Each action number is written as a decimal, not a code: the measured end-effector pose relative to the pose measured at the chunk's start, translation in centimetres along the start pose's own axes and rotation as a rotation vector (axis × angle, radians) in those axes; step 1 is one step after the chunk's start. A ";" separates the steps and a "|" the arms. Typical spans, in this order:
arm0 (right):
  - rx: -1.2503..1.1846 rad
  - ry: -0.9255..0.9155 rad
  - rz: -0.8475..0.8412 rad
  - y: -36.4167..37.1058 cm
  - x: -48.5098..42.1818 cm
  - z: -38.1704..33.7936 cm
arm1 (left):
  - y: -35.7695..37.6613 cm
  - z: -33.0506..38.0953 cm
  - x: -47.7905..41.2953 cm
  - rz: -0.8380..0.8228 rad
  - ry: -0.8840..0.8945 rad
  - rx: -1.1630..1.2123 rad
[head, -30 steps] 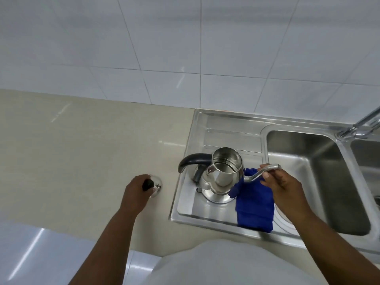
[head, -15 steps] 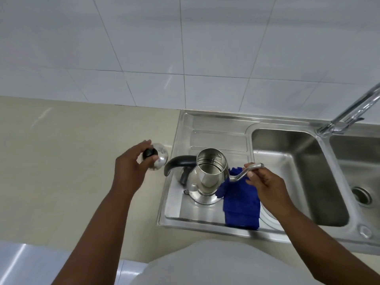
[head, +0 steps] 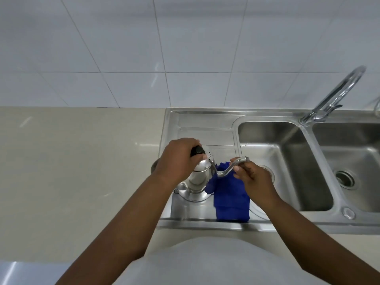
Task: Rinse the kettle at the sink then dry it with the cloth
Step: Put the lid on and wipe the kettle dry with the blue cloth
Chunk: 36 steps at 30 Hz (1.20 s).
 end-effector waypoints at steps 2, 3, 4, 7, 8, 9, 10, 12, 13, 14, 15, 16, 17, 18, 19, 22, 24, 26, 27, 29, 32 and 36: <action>-0.012 0.010 0.004 0.1 0.0 0.0 | 0.0 0.2 -0.1 -0.005 -0.002 -0.018; -0.015 0.011 0.009 0.1 0.0 0.1 | -0.1 0.3 -0.2 -0.008 -0.005 -0.024; -0.013 0.007 0.015 0.2 0.0 0.1 | -0.1 0.3 -0.3 -0.011 -0.008 -0.028; 0.015 -0.010 0.027 0.2 -0.1 0.4 | -0.2 0.2 -0.3 -0.019 -0.012 -0.030; 0.024 -0.016 0.028 0.2 -0.1 0.5 | -0.2 0.2 -0.2 -0.019 -0.012 -0.032; 0.030 -0.017 0.029 0.2 -0.1 0.5 | -0.2 0.2 -0.2 -0.016 -0.012 -0.036; 0.031 -0.016 0.027 0.2 -0.1 0.5 | -0.2 0.2 -0.1 -0.010 -0.011 -0.037; 0.037 -0.010 0.023 0.3 0.0 0.5 | -0.2 0.2 -0.1 -0.004 -0.009 -0.040; 0.039 -0.009 0.023 0.3 0.0 0.4 | -0.2 0.1 -0.1 -0.004 -0.007 -0.046; 0.040 -0.008 0.024 0.3 0.0 0.4 | -0.1 0.0 -0.1 -0.007 -0.011 -0.052; 0.046 -0.005 0.025 0.3 0.0 0.4 | -0.1 -0.1 -0.1 -0.010 -0.016 -0.053; 0.054 -0.003 0.026 0.3 0.0 0.4 | -0.1 -0.2 -0.2 -0.013 -0.023 -0.050; 0.061 -0.001 0.028 0.3 0.0 0.4 | -0.1 -0.3 -0.2 -0.013 -0.031 -0.044; 0.066 -0.001 0.029 0.4 0.0 0.4 | 0.0 -0.4 -0.2 -0.011 -0.036 -0.036; 0.072 -0.003 0.029 0.5 0.0 0.4 | 0.0 -0.5 -0.3 -0.009 -0.040 -0.031; 0.084 -0.007 0.030 0.5 0.0 0.3 | 0.3 -0.8 -0.4 0.006 -0.046 0.001; 0.079 -0.003 0.028 0.5 0.0 0.2 | 0.6 -1.4 -0.3 0.027 -0.060 0.047; 0.077 -0.004 0.025 0.5 0.2 0.2 | 0.9 -1.7 0.1 0.052 -0.067 0.090; 0.074 -0.002 0.025 0.5 0.3 0.2 | 1.1 -1.9 0.3 0.064 -0.068 0.120; 0.070 -0.001 0.022 0.5 0.3 0.1 | 1.4 -2.2 0.4 0.082 -0.075 0.167; 0.075 -0.009 0.032 0.6 0.2 0.0 | 1.3 -2.4 0.4 0.103 -0.078 0.216; 0.107 -0.025 0.029 0.4 0.1 -0.2 | 1.0 -2.4 0.0 0.059 -0.006 0.118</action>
Point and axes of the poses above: each hand's wrist, its own x-axis away from the middle knuckle, its own y-axis out of the palm, z = x × y, the point moved 2 cm from there along -x, towards the middle knuckle, and after that the axes turned 7 degrees about x, right-handed, at the moved point
